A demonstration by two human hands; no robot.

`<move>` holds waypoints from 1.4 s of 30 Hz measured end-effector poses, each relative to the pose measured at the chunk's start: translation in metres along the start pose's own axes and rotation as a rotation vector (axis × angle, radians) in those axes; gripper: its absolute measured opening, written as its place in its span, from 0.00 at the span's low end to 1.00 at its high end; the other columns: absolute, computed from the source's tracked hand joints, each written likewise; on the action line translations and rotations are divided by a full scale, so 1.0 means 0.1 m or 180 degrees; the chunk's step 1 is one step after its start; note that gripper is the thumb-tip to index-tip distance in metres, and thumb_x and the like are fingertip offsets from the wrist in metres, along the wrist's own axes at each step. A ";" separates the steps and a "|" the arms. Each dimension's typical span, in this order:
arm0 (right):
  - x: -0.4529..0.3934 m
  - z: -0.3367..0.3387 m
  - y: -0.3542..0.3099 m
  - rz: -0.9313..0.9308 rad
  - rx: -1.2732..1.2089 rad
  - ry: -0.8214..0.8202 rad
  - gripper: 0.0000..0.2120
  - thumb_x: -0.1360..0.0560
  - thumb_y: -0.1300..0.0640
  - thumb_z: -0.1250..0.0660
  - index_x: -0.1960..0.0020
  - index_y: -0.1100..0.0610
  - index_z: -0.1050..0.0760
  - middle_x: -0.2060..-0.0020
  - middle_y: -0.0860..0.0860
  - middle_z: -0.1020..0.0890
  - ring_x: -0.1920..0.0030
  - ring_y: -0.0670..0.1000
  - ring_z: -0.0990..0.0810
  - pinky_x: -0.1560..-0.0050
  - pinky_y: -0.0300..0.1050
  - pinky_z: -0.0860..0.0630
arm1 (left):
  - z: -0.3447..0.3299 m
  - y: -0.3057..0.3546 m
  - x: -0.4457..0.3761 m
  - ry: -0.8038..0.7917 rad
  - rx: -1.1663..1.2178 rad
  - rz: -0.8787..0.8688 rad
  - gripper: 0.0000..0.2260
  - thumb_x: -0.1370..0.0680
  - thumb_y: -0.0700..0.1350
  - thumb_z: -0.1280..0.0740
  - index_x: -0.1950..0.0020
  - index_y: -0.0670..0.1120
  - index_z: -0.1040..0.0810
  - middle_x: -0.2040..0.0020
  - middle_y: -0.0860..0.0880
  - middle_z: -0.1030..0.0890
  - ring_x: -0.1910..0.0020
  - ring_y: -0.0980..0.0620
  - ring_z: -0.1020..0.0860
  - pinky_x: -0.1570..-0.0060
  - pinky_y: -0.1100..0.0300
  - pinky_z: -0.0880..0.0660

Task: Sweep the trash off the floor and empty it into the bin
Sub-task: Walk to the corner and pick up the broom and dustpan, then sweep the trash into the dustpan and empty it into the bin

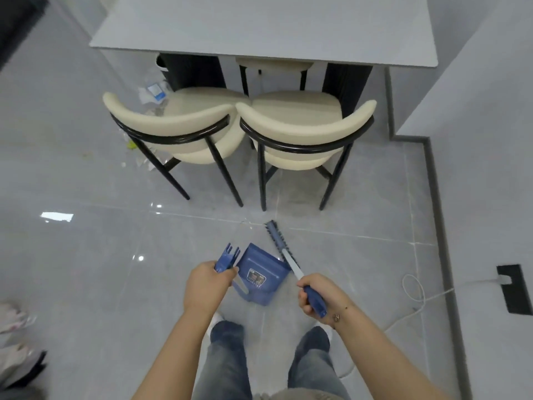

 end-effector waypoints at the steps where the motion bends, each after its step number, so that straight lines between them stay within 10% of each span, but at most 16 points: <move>1: -0.02 -0.20 0.06 -0.0007 0.0010 -0.0032 0.07 0.24 0.65 0.43 0.59 0.58 0.34 0.75 0.52 0.31 0.84 0.44 0.31 0.84 0.31 0.37 | 0.15 -0.12 -0.07 -0.0007 0.0011 0.0002 0.12 0.26 0.45 0.31 0.60 0.34 0.20 0.62 0.40 0.17 0.67 0.48 0.25 0.67 0.59 0.32; 16: -0.67 -4.04 0.44 0.0037 0.1112 -0.0205 0.10 0.24 0.65 0.42 0.63 0.58 0.34 0.76 0.53 0.32 0.83 0.45 0.31 0.83 0.30 0.38 | 3.08 -1.95 -1.31 0.0595 0.1028 0.0562 0.14 0.27 0.46 0.31 0.63 0.35 0.22 0.68 0.45 0.23 0.72 0.51 0.29 0.70 0.59 0.36; 42: -2.44 -8.90 -2.39 0.0317 0.0027 -0.0253 0.13 0.24 0.67 0.44 0.66 0.57 0.36 0.74 0.52 0.33 0.83 0.43 0.30 0.81 0.31 0.32 | 6.85 -1.31 -5.96 0.0715 0.0661 0.0442 0.12 0.26 0.44 0.31 0.58 0.34 0.21 0.67 0.46 0.21 0.70 0.50 0.27 0.67 0.59 0.34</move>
Point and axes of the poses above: each hand's wrist, its own x-axis away from the middle knuckle, its own z-axis out of the back of the hand, y = z × x, the point moved 1 cm from there along -x, towards the middle knuckle
